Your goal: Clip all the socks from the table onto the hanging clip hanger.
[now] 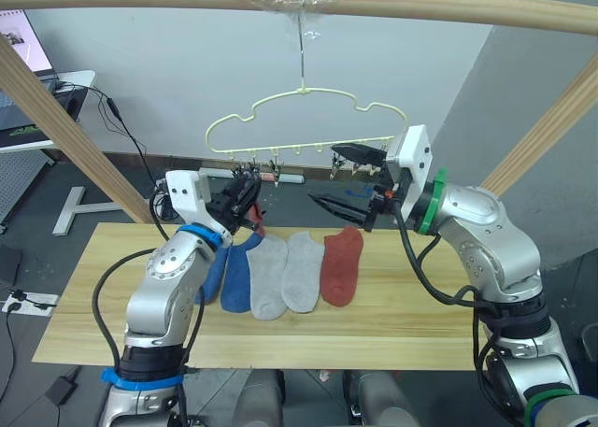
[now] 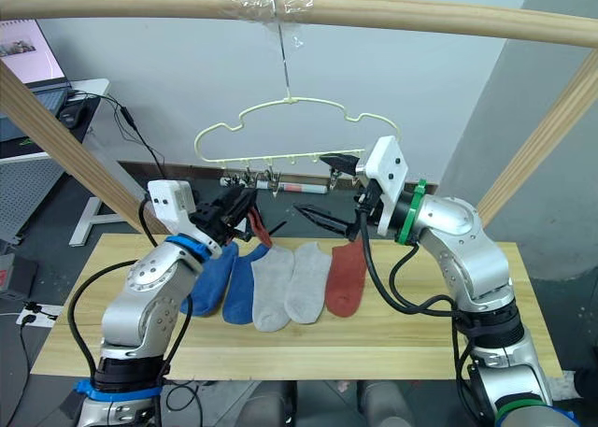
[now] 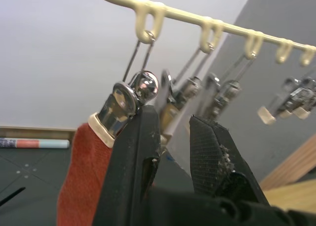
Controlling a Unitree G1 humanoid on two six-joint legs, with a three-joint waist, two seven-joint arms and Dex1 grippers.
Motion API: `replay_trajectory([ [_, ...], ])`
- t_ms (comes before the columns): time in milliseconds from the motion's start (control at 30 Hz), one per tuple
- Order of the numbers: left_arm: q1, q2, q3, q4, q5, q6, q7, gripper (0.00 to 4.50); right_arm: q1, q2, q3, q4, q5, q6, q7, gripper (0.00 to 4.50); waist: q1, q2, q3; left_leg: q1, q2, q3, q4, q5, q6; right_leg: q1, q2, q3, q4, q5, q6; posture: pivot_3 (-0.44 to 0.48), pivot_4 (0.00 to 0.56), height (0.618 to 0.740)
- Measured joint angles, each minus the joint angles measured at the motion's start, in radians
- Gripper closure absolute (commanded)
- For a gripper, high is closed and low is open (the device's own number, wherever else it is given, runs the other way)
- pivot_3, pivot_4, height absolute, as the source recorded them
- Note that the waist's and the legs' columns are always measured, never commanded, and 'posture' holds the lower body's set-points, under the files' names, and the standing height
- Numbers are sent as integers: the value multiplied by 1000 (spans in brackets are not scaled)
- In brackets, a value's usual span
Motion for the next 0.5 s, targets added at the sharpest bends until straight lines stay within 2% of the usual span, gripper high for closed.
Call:
replay_trajectory([
  [500, -83, -37, -7, 91, 51, -60, -21, 3188, -10, -1, 0, -6, 10, 15, -20, 0, -9, 0, 0, 0, 0, 2, 0, 0, 0, 0, 0, 0, 0, 0, 0, -133, 226, 740],
])
